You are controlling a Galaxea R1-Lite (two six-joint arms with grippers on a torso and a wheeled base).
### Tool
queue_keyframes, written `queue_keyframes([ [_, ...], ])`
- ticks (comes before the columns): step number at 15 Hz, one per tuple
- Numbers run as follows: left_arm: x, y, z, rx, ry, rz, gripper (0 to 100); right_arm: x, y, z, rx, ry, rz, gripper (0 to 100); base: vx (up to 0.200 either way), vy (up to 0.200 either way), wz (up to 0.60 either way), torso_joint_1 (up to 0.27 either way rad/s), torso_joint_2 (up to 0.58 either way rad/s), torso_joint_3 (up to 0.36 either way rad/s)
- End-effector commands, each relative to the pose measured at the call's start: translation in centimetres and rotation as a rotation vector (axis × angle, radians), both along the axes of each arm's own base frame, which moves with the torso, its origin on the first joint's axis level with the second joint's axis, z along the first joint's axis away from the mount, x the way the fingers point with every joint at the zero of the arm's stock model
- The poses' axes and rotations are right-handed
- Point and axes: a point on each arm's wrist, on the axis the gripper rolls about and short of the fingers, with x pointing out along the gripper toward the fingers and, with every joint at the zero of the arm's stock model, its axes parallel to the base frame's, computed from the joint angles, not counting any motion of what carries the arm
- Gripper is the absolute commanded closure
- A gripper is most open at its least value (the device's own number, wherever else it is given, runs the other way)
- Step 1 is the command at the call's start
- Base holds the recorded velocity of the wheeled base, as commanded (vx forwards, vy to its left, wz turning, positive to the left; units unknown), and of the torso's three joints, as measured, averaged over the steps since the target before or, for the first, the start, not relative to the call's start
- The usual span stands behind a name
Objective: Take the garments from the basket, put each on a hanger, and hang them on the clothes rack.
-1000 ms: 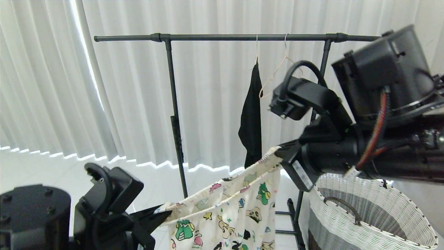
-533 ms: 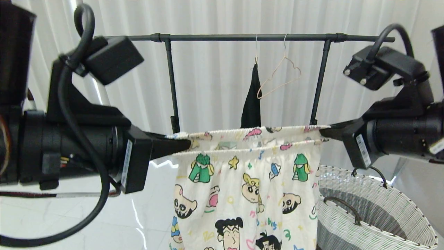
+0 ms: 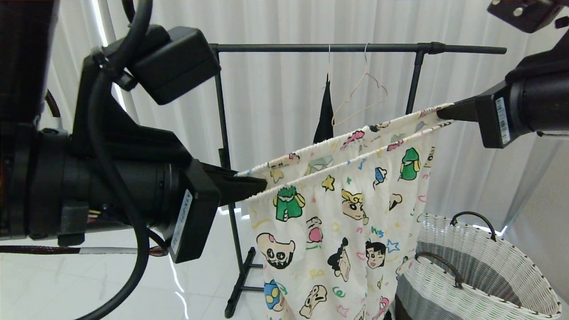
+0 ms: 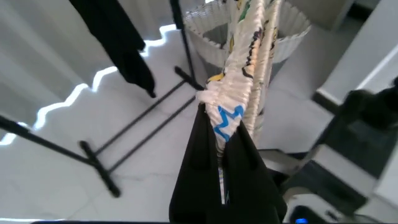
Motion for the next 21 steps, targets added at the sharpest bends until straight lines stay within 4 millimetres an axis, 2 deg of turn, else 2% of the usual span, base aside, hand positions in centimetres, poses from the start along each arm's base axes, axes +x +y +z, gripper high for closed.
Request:
queue_keyframes([
  [1, 0.0, 0.0, -0.3, 0.049, -0.049, -0.002, 100, -3.4, -2.8, 0.7, -0.001, 0.032, 0.072, 100, 0.0, 0.0, 0.0, 0.0, 0.0, 0.0],
  [3, 1.0, -1.0, -0.1, 0.028, -0.074, -0.005, 100, -6.7, -4.5, 0.6, -0.032, 0.086, 0.217, 100, 0.0, 0.0, 0.0, 0.0, 0.0, 0.0],
  [5, 2.4, -2.5, -0.2, 0.008, -0.094, -0.003, 100, -8.7, -5.1, 0.4, -0.057, 0.119, 0.321, 100, 0.0, 0.0, 0.0, 0.0, 0.0, 0.0],
  [9, 4.1, -4.4, -0.4, 0.001, -0.092, -0.006, 100, -10.0, -4.4, 0.2, -0.079, 0.13, 0.451, 100, 0.0, 0.0, 0.0, 0.0, 0.0, 0.0],
  [12, 4.0, -4.1, -0.2, -0.003, -0.095, -0.001, 100, -9.9, -4.2, 0.0, -0.091, 0.138, 0.439, 100, 0.0, 0.0, 0.0, 0.0, 0.0, 0.0],
  [13, 3.6, -3.8, 0.0, -0.01, -0.1, 0.0, 100, -9.4, -4.1, -0.1, -0.097, 0.146, 0.412, 100, 0.0, 0.0, 0.0, 0.0, 0.0, 0.0],
  [16, 0.9, -2.6, 0.5, -0.057, -0.052, -0.014, 100, -6.3, -2.5, -0.2, -0.097, 0.121, 0.315, 100, 0.0, 0.0, 0.0, 0.0, 0.0, 0.0],
  [18, -2.4, -2.7, 0.8, -0.111, 0.113, -0.049, 100, -4.2, -1.0, 0.3, -0.089, 0.047, 0.293, 100, 0.0, 0.0, 0.0, 0.0, 0.0, 0.0],
  [20, -5.5, -2.2, 1.0, -0.148, 0.254, -0.086, 100, -3.2, 0.1, 1.1, -0.083, 0.028, 0.295, 100, 0.0, 0.0, 0.0, 0.0, 0.0, 0.0],
  [21, -6.4, -2.0, 1.0, -0.157, 0.295, -0.099, 100, -2.7, 0.6, 1.5, -0.075, 0.019, 0.294, 100, 0.0, 0.0, 0.0, 0.0, 0.0, 0.0],
])
